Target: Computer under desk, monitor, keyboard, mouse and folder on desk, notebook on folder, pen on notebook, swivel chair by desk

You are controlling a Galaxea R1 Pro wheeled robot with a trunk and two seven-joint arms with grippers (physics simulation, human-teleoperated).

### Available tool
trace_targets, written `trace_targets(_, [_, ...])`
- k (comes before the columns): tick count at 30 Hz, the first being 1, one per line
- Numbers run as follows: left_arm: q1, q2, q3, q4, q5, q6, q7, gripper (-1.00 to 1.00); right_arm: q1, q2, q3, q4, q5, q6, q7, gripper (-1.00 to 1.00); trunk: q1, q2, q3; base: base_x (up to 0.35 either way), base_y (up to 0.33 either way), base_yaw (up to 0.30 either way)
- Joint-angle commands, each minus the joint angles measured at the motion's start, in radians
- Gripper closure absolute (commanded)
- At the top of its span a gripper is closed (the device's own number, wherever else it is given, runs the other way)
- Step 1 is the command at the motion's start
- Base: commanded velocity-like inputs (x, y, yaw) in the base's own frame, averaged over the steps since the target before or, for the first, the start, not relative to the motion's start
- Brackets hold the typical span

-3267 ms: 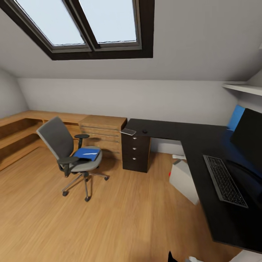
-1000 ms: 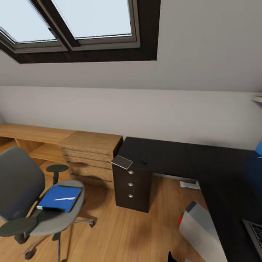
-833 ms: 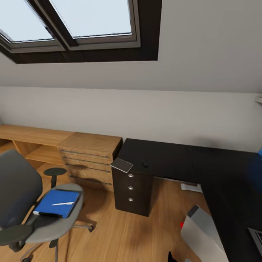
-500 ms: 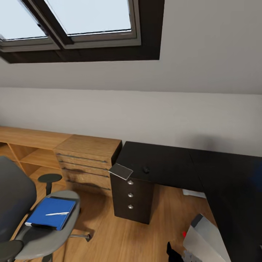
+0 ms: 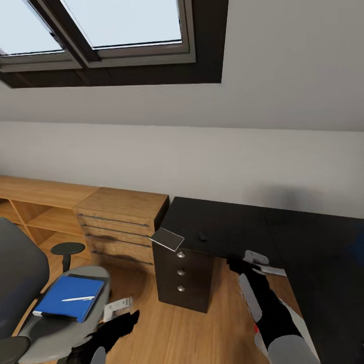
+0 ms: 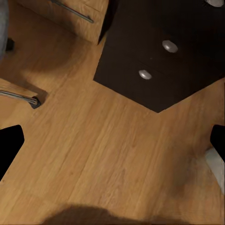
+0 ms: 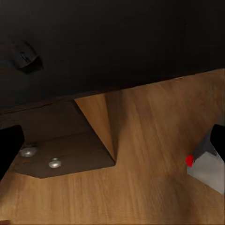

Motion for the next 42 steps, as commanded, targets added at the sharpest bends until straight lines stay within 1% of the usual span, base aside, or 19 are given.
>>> trace_targets(1, [-0.001, 0.0, 0.005, -0.03, 0.013, 0.031, 0.01, -1.0, -0.025, 0.0, -0.001, 0.005, -0.009, 0.017, -0.007, -1.0, 0.0, -0.002, -0.002, 0.0, 0.0, 0.0])
trace_targets(2, [-0.001, -0.004, 0.015, -0.098, 0.017, 0.109, 0.011, -1.0, -0.08, -0.002, -0.002, 0.042, -0.008, 0.049, -0.01, -1.0, 0.0, -0.002, -0.002, 0.0, 0.0, 0.0])
trace_targets(3, [-0.002, -0.012, 0.019, -0.13, 0.019, 0.15, 0.012, -1.0, -0.109, -0.003, -0.002, 0.066, -0.008, 0.067, -0.012, -1.0, 0.0, -0.002, -0.002, 0.0, 0.0, 0.0])
trace_targets(7, [-0.003, -0.049, 0.028, -0.175, 0.017, 0.214, 0.013, -1.0, -0.154, -0.004, -0.004, 0.095, -0.014, 0.105, 0.001, -1.0, 0.0, -0.002, -0.002, 0.0, 0.0, 0.0])
trace_targets(10, [-0.003, -0.052, 0.029, -0.174, 0.014, 0.218, 0.013, -1.0, -0.154, -0.007, -0.004, 0.103, -0.004, 0.087, 0.024, -1.0, 0.0, -0.002, -0.002, 0.0, 0.0, 0.0])
trace_targets(11, [-0.003, -0.053, 0.028, -0.167, 0.013, 0.217, 0.013, -1.0, -0.153, -0.02, -0.004, 0.127, 0.002, 0.059, 0.038, -1.0, 0.0, -0.002, -0.002, 0.112, 0.0, 0.0])
trace_targets(13, [-0.003, -0.054, 0.027, -0.16, 0.013, 0.215, 0.013, -1.0, -0.153, -0.03, -0.003, 0.148, 0.006, 0.049, 0.048, -1.0, 0.0, -0.002, -0.002, 0.188, 0.0, 0.0])
trace_targets(16, [-0.003, -0.055, 0.026, -0.157, 0.014, 0.215, 0.013, -1.0, -0.152, -0.037, -0.002, 0.163, 0.009, 0.042, 0.068, -1.0, 0.0, -0.002, -0.002, 0.268, 0.0, 0.0])
trace_targets(17, [-0.003, -0.056, 0.026, -0.154, 0.014, 0.215, 0.012, -1.0, -0.152, -0.04, -0.001, 0.169, 0.016, 0.04, 0.091, -1.0, 0.0, -0.002, -0.002, 0.308, 0.0, 0.0])
trace_targets(18, [-0.003, -0.056, 0.025, -0.15, 0.015, 0.215, 0.012, -1.0, -0.152, -0.041, 0.004, 0.172, 0.029, 0.039, 0.11, -1.0, 0.0, -0.002, -0.002, 0.32, 0.0, 0.0])
trace_targets(22, [-0.003, -0.057, 0.022, -0.129, 0.015, 0.215, 0.011, -1.0, -0.15, -0.042, 0.022, 0.197, 0.114, 0.037, 0.202, -1.0, 0.0, -0.002, -0.002, 0.328, 0.0, 0.0])
trace_targets(23, [-0.003, -0.057, 0.019, -0.127, 0.015, 0.215, 0.011, -1.0, -0.15, -0.042, 0.023, 0.203, 0.125, 0.037, 0.212, -1.0, 0.0, -0.002, -0.002, 0.33, 0.008, 0.0])
trace_targets(24, [-0.003, -0.057, 0.013, -0.123, 0.015, 0.215, 0.012, -1.0, -0.15, -0.042, 0.029, 0.218, 0.157, 0.037, 0.241, -1.0, 0.0, -0.002, -0.002, 0.328, 0.076, 0.0])
trace_targets(25, [-0.003, -0.057, 0.011, -0.123, 0.015, 0.215, 0.012, -1.0, -0.15, -0.042, 0.032, 0.222, 0.168, 0.036, 0.251, -1.0, 0.0, -0.002, -0.002, 0.324, 0.101, 0.0])
trace_targets(27, [-0.003, -0.056, 0.008, -0.121, 0.015, 0.215, 0.012, -1.0, -0.149, -0.041, 0.048, 0.231, 0.208, 0.036, 0.288, -1.0, 0.0, -0.002, -0.002, 0.314, 0.155, 0.0])
trace_targets(29, [-0.003, -0.056, 0.007, -0.12, 0.015, 0.215, 0.013, -1.0, -0.149, -0.041, 0.059, 0.235, 0.226, 0.036, 0.313, -1.0, 0.0, -0.002, -0.002, 0.306, 0.188, 0.0])
trace_targets(35, [-0.003, -0.054, 0.01, -0.123, 0.015, 0.213, 0.013, -1.0, -0.149, -0.041, 0.077, 0.297, 0.247, -0.006, 0.347, -1.0, 0.0, -0.002, -0.002, 0.246, 0.25, 0.0])
trace_targets(39, [-0.003, -0.054, 0.043, -0.126, 0.018, 0.211, 0.013, -1.0, -0.149, -0.041, 0.08, 0.316, 0.258, -0.016, 0.349, -1.0, 0.0, -0.002, -0.002, 0.194, 0.272, 0.0])
trace_targets(42, [-0.003, -0.054, 0.049, -0.127, 0.019, 0.212, 0.012, -1.0, -0.149, -0.041, 0.08, 0.322, 0.265, -0.033, 0.349, -1.0, 0.0, -0.002, -0.002, 0.282, 0.115, 0.0])
